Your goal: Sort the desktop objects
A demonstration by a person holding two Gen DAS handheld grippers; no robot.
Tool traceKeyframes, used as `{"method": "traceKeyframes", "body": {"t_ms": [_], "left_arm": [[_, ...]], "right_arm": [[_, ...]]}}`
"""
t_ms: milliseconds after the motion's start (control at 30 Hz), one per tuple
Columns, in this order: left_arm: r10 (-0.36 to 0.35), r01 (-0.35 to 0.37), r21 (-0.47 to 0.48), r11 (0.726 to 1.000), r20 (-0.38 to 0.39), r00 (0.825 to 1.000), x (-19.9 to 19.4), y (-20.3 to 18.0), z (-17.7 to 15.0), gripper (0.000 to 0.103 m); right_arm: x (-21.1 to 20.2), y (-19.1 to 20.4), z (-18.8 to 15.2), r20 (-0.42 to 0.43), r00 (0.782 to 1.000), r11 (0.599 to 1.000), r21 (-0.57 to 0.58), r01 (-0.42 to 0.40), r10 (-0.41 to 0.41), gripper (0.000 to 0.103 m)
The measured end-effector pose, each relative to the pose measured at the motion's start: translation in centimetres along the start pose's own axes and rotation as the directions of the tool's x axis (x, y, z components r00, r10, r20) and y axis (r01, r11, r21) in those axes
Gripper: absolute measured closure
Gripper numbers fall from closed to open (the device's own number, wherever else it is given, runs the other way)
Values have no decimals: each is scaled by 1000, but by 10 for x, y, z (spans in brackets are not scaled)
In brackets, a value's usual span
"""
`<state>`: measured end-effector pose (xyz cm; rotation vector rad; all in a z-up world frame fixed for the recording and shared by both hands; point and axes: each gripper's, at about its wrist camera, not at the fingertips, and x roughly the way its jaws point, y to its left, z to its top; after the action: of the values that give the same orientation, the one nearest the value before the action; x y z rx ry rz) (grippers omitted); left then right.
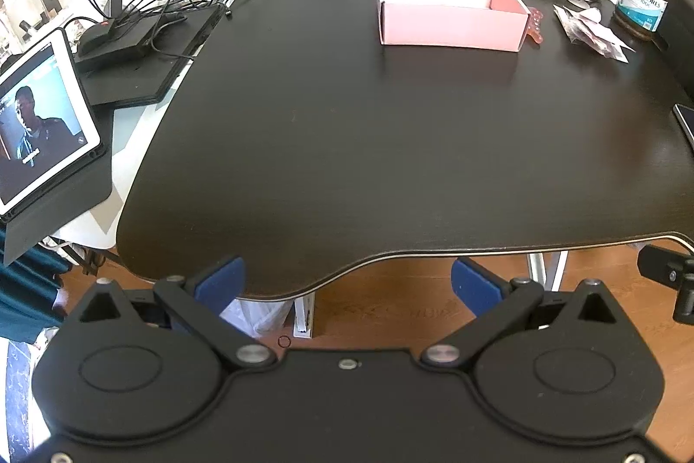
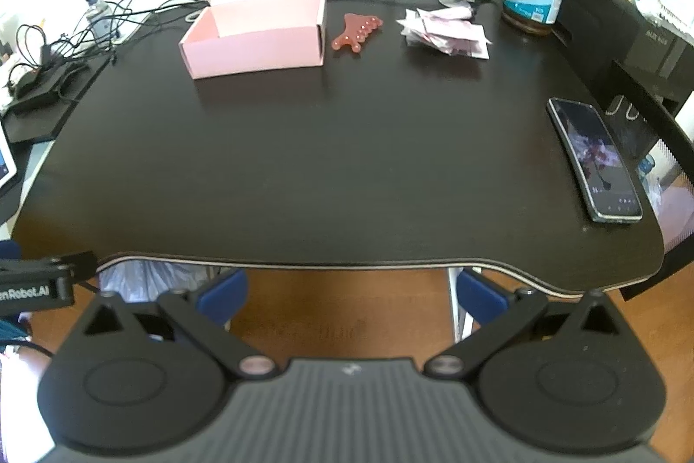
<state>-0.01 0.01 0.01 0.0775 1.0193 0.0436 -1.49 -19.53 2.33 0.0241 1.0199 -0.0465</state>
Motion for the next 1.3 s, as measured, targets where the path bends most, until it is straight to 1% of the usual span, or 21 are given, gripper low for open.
{"method": "traceKeyframes", "body": {"t_ms": [33,100,200,333,433,633,667,700,767,833,933,1033,1133,1300], "left_arm": [[0,0,-1,1000,-2,1000,0,0,0,0],[-3,3,-5,1000,-4,1000,-2,1,0,0],[-10,10,-5,1000,-14,1000,-2,2,1,0],[-8,8,2,1000,-11,1000,2,1,4,0],[-21,21,5,1000,-8,1000,4,3,2,0],[20,-20,-4,1000,-11,1000,7,6,4,0],[13,-13,-11,1000,-12,1000,7,7,4,0],[-2,1,-24,1000,-12,1000,8,9,4,0],[-28,27,-48,998,-11,1000,8,14,3,0],[-31,31,-57,998,2,1000,7,17,5,0],[-37,38,-49,998,22,999,5,16,6,0],[-32,32,-26,999,9,999,6,11,6,0],[-64,64,-14,998,4,998,7,10,6,0],[-80,81,-25,996,12,997,9,13,6,0]], "right_arm": [[0,0,0,-1,1000,1000,-1,0,0,1],[14,-5,-7,3,1000,1000,5,-4,4,1],[16,-4,-15,10,1000,1000,6,-7,7,1],[21,-4,-15,11,1000,1000,5,-7,7,1],[24,-2,-15,4,1000,1000,6,-6,6,1],[23,0,-20,8,1000,1000,8,4,-4,1],[22,0,-24,10,1000,1000,8,4,-5,1],[24,-2,-15,0,1000,1000,10,2,-2,1],[23,-1,-18,0,1000,1000,12,0,0,1],[23,-1,-13,-4,1000,1000,14,3,-3,1],[24,-1,-11,-17,1000,1000,13,-7,7,1],[24,0,-9,-27,1000,1000,15,-3,4,1],[21,3,-10,-28,1000,1000,6,3,-2,1],[20,2,-2,-41,999,1000,23,-2,3,1]]}}
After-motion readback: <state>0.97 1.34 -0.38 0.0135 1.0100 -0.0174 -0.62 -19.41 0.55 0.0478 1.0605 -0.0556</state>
